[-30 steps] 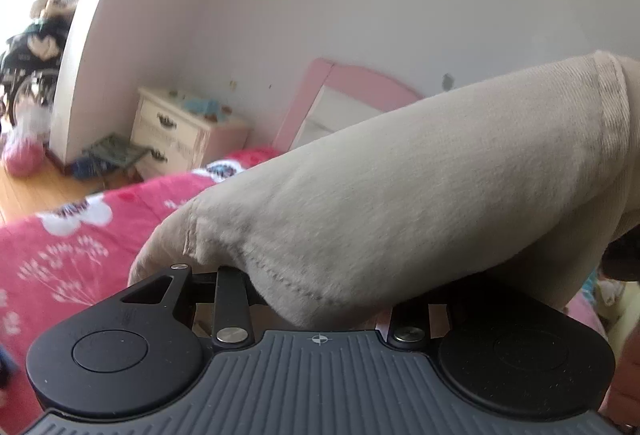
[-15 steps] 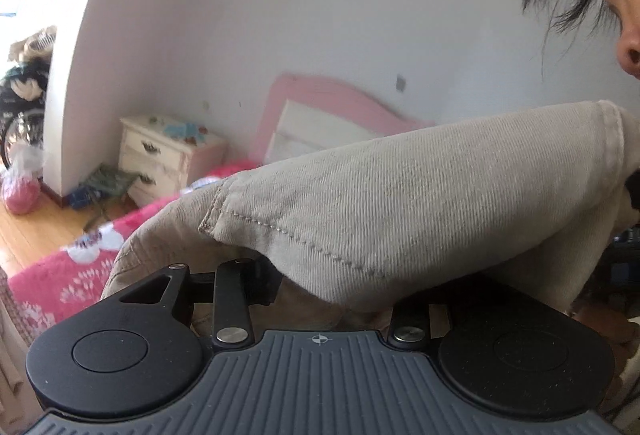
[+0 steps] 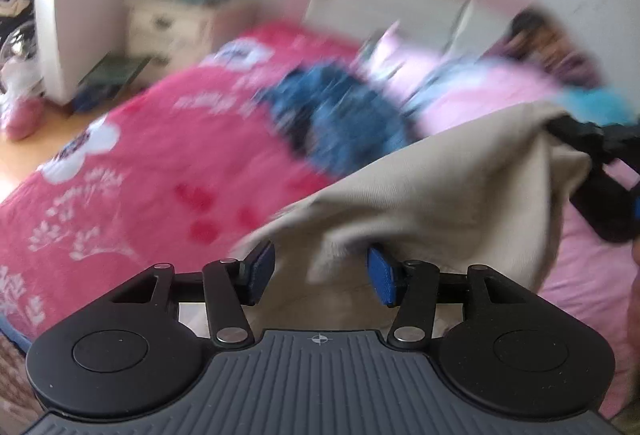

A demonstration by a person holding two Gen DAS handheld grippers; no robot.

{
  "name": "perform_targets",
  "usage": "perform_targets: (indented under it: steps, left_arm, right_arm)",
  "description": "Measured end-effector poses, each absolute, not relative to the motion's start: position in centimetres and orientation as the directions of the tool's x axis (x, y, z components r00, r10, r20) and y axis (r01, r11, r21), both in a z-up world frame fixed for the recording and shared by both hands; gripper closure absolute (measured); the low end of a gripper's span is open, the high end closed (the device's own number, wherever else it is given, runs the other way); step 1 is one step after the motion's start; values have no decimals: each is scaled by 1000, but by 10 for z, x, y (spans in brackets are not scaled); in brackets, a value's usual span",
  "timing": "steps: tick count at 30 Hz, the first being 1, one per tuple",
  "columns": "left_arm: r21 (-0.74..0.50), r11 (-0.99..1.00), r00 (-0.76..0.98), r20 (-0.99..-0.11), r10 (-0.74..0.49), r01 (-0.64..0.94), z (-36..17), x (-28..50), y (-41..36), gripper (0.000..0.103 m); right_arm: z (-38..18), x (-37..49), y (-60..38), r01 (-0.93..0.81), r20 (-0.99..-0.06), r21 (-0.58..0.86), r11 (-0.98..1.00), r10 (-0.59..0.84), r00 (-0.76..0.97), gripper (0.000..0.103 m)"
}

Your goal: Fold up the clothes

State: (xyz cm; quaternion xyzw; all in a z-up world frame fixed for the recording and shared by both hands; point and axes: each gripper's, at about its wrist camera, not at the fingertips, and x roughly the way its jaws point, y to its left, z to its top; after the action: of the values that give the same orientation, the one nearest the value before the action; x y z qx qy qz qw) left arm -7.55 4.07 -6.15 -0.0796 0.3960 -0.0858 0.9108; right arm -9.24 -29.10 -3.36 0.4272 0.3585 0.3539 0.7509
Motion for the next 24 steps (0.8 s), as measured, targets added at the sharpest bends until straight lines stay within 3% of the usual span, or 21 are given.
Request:
perform_targets:
  steps: [4,6,8,12,17,20,24]
  left_arm:
    - [-252,968,614,-762,-205,10,-100,-54,62,45]
    - [-253,967,577,-794,-192,-25,-116,-54,70,42]
    - [-235,971,536,-825,-180,-35,-127,-69,75,42]
    - [-222,973,470,-867,-167,-64,-124,-130,80,42]
    - [-194,974,425,-896,-125,-121,-132,-175,87,42]
    - [-170,972,403,-911,-94,-159,-146,-181,88,42]
    - [-147,970,387,-920,-63,-192,-156,-189,87,42]
  right_arm:
    - [-126,-25,-290,-22,-618,712,701,642,454,94]
    - [-152,-9,-295,57,-734,604,795,527,429,89]
    - [-153,-5,-309,74,-742,584,808,495,453,80]
    - [-106,-18,-309,-25,-719,524,851,458,523,76]
    - [-60,-55,-300,-240,-648,606,758,646,404,62]
    - [-70,-59,-285,-200,-635,696,690,721,278,58]
    - [-95,-60,-274,-115,-722,631,767,635,276,55]
